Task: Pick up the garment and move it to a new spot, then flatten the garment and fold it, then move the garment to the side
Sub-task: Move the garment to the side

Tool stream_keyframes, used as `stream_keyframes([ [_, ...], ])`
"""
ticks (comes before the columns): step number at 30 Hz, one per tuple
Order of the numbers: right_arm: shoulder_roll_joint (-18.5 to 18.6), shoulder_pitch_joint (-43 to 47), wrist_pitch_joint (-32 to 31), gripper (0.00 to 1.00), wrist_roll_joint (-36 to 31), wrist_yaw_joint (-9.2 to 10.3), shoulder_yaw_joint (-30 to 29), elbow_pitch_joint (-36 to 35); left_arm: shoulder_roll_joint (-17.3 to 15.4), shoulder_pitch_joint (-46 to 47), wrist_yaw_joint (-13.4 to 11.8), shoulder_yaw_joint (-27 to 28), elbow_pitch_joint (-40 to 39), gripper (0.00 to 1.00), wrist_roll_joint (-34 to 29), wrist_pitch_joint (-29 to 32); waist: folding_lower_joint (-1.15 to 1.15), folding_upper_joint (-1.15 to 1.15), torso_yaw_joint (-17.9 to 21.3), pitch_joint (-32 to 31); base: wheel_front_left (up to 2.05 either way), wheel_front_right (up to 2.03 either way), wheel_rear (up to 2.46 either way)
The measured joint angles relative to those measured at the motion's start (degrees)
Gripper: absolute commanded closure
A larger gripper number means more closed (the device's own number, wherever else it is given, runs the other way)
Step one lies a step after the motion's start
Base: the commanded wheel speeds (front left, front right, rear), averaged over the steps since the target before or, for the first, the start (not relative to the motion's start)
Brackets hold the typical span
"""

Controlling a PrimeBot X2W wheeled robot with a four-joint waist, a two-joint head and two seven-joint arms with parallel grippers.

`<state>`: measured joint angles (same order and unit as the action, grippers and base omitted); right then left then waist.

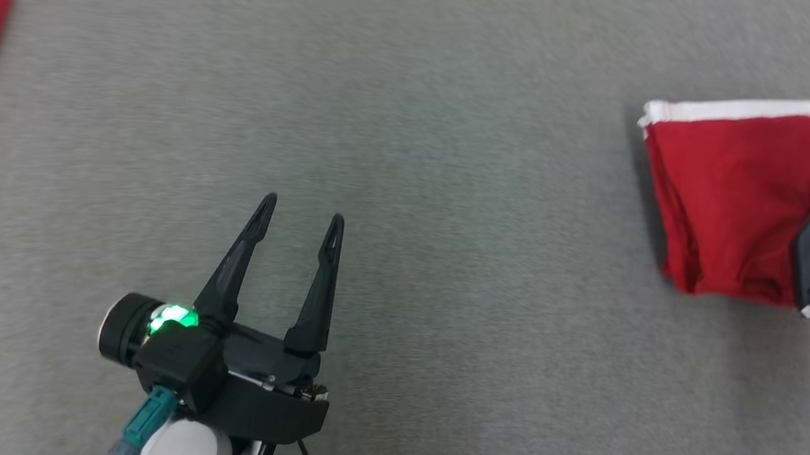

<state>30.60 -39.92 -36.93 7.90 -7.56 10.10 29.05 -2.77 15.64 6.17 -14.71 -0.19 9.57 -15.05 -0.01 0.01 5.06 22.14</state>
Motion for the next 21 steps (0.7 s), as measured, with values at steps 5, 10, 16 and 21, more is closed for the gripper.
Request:
stream_keyframes([
  [5,0.2,-1.7,4.3,1.0,-1.6,0.0,-1.6,3.5,-0.3,0.8,0.5,-0.6,-0.8,0.0,-0.5,0.0,0.0,0.0,3.9,2.6,0.0,0.0,0.0],
  [10,0.3,-3.8,8.4,1.0,-3.2,0.0,-3.5,5.4,-1.2,1.4,0.9,-1.6,-0.9,0.0,-1.0,0.0,0.01,0.0,6.9,5.1,0.0,0.0,0.0],
  [16,1.1,-5.3,13.2,1.0,-4.7,0.0,-4.9,7.1,-2.3,2.3,1.0,-2.5,-1.0,0.0,-1.4,0.0,0.0,0.0,9.3,7.9,0.0,0.0,0.0],
  [21,1.4,-6.0,16.6,1.0,-6.5,0.0,-5.5,8.1,-2.7,2.4,1.0,-2.8,-1.0,0.0,-1.4,0.0,0.0,0.0,10.2,9.2,0.0,0.0,0.0],
])
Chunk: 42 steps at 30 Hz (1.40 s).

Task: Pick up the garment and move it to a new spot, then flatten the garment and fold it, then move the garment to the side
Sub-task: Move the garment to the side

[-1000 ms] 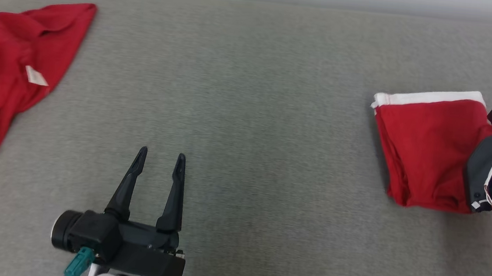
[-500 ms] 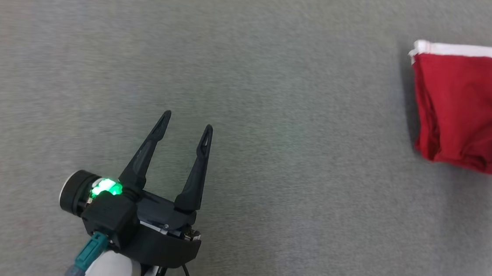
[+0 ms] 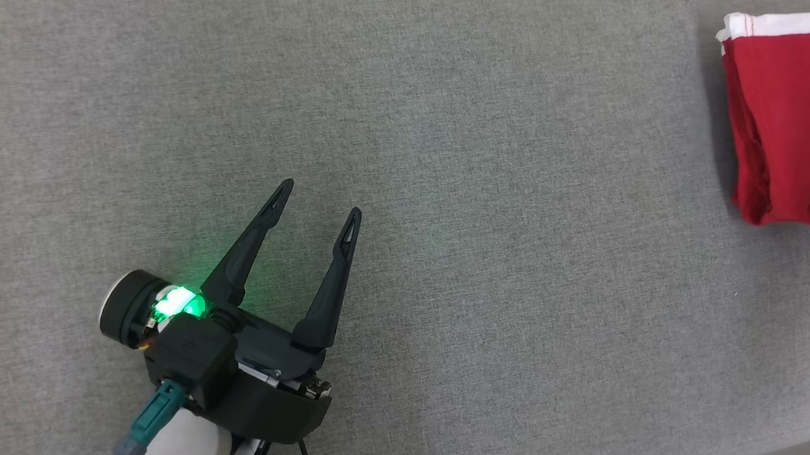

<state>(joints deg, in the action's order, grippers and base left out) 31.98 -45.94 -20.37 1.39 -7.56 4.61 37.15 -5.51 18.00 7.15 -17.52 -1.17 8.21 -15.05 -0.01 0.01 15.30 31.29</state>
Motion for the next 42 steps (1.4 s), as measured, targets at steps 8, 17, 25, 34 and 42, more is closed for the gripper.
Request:
stream_keyframes([
  [8,0.2,-1.0,4.7,1.0,-5.2,0.0,-3.3,0.9,-0.4,0.0,0.0,0.0,0.1,0.0,0.0,0.0,0.0,0.0,0.7,0.9,0.0,0.0,0.0],
  [17,-1.3,-0.4,8.3,0.0,-9.0,0.0,-7.6,1.0,-0.5,-0.1,0.3,0.2,0.3,0.0,0.0,0.0,0.0,0.0,0.7,0.7,0.0,0.0,0.0],
  [25,-2.6,0.9,13.7,0.0,-11.8,0.0,-8.4,-1.7,0.0,-0.4,0.3,-0.2,0.8,0.0,0.8,0.0,0.01,0.0,-0.2,-0.8,0.0,0.0,0.0],
  [34,-6.1,4.8,16.9,0.0,-7.0,0.0,-7.6,-4.7,1.2,-2.2,0.1,1.3,1.7,0.0,2.1,0.0,0.01,-0.01,-2.5,-5.1,0.0,0.0,0.0],
  [42,-10.2,12.0,20.9,0.0,5.7,0.0,-3.5,-11.7,1.9,-7.6,-1.9,7.5,5.4,0.0,3.4,0.0,0.01,-0.01,-4.5,-12.1,0.0,0.0,0.0],
])
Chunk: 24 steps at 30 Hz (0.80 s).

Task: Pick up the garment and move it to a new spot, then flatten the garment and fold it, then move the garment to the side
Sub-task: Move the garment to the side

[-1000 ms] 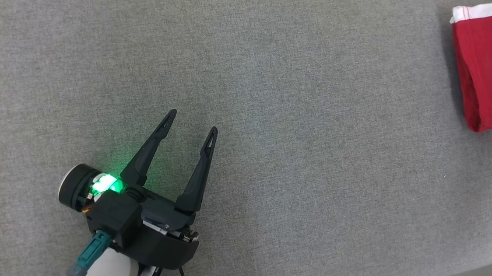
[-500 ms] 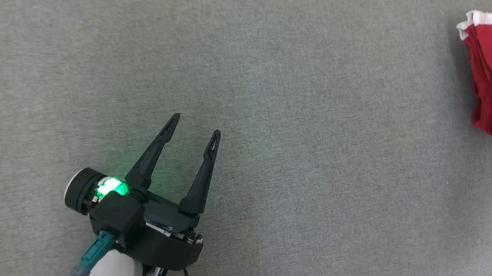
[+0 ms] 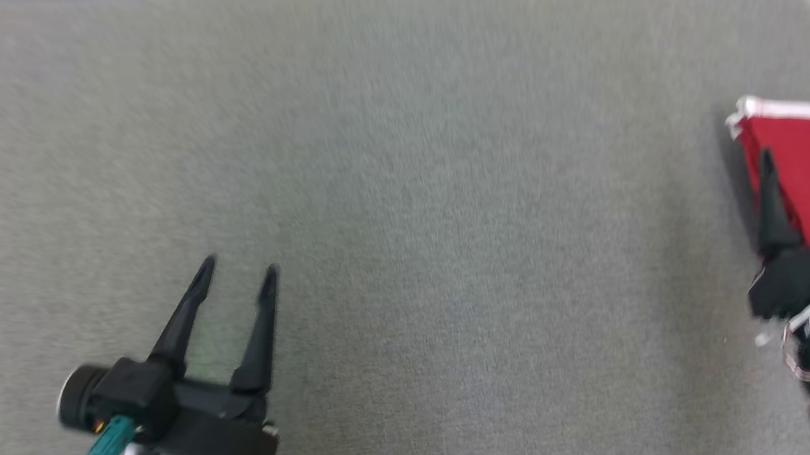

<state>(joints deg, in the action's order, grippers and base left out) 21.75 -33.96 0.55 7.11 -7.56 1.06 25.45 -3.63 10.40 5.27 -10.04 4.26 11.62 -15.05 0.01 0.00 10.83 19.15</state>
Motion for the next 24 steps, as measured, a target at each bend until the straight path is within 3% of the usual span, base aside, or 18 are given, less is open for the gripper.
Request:
stream_keyframes([
  [4,-1.3,6.2,1.9,0.0,7.3,0.0,-1.0,-2.8,0.2,-3.0,-0.8,3.4,2.2,0.0,0.5,0.0,0.0,0.0,-1.0,-4.5,0.0,0.0,0.0],
  [8,-2.1,12.5,3.3,0.0,9.4,0.01,-0.5,-5.0,0.2,-5.8,-0.7,6.0,4.6,0.0,0.2,0.0,0.01,0.0,-2.3,-9.1,0.0,0.0,0.0],
  [17,-7.1,22.6,6.2,0.0,7.6,0.0,-1.3,-7.6,0.5,-11.1,-0.4,10.4,7.0,0.0,-1.0,0.0,0.02,-0.01,-5.5,-18.0,0.0,0.0,0.0],
  [24,-10.8,25.7,8.7,0.0,4.9,0.01,0.1,-4.9,0.6,-13.7,0.1,12.7,8.7,0.0,-1.2,0.0,0.01,-0.01,-7.3,-22.4,0.0,0.0,0.0],
])
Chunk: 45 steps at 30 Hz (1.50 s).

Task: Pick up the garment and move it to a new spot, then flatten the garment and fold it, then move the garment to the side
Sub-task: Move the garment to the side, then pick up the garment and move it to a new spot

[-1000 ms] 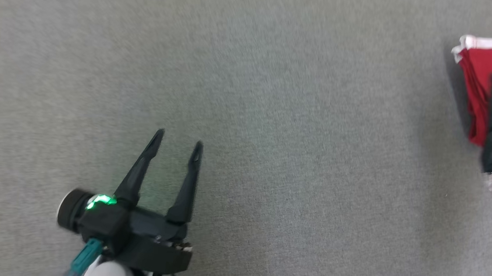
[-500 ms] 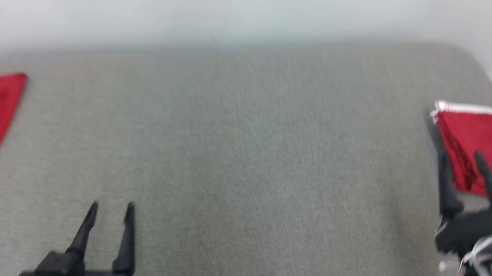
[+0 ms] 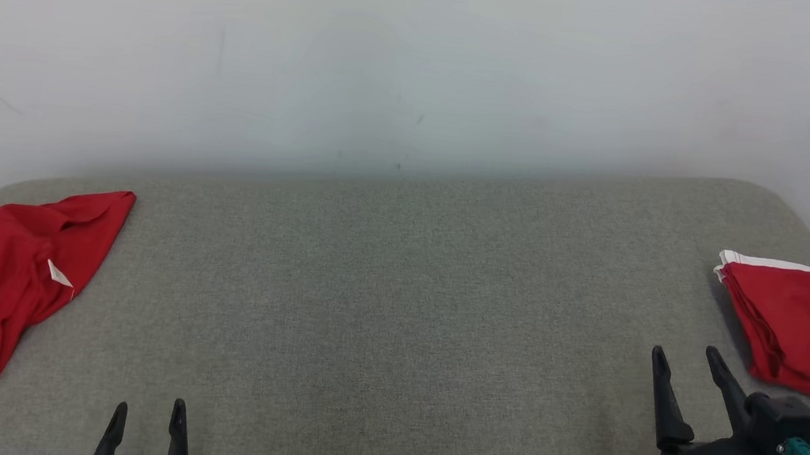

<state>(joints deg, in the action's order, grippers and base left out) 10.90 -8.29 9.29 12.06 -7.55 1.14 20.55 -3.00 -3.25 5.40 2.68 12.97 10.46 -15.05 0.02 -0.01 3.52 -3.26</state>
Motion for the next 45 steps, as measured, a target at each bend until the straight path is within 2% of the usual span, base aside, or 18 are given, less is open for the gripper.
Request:
stream_keyframes([
  [9,-2.1,3.3,2.8,0.0,-0.6,0.0,0.0,3.3,0.1,-0.6,0.2,0.7,1.3,0.0,0.3,0.0,-0.01,0.01,-0.4,-1.8,0.0,0.0,0.0],
  [15,-2.2,3.8,2.9,0.0,-1.7,0.0,1.2,4.1,0.1,-0.9,0.2,1.7,1.7,0.0,0.6,0.0,-0.02,0.01,0.1,-2.4,0.0,0.0,0.0],
  [45,-2.9,3.5,3.8,0.0,-2.6,0.0,-0.5,5.1,0.1,-0.6,0.6,1.8,2.4,0.0,0.5,0.0,-0.02,0.02,0.2,-2.5,0.0,0.0,0.0],
])
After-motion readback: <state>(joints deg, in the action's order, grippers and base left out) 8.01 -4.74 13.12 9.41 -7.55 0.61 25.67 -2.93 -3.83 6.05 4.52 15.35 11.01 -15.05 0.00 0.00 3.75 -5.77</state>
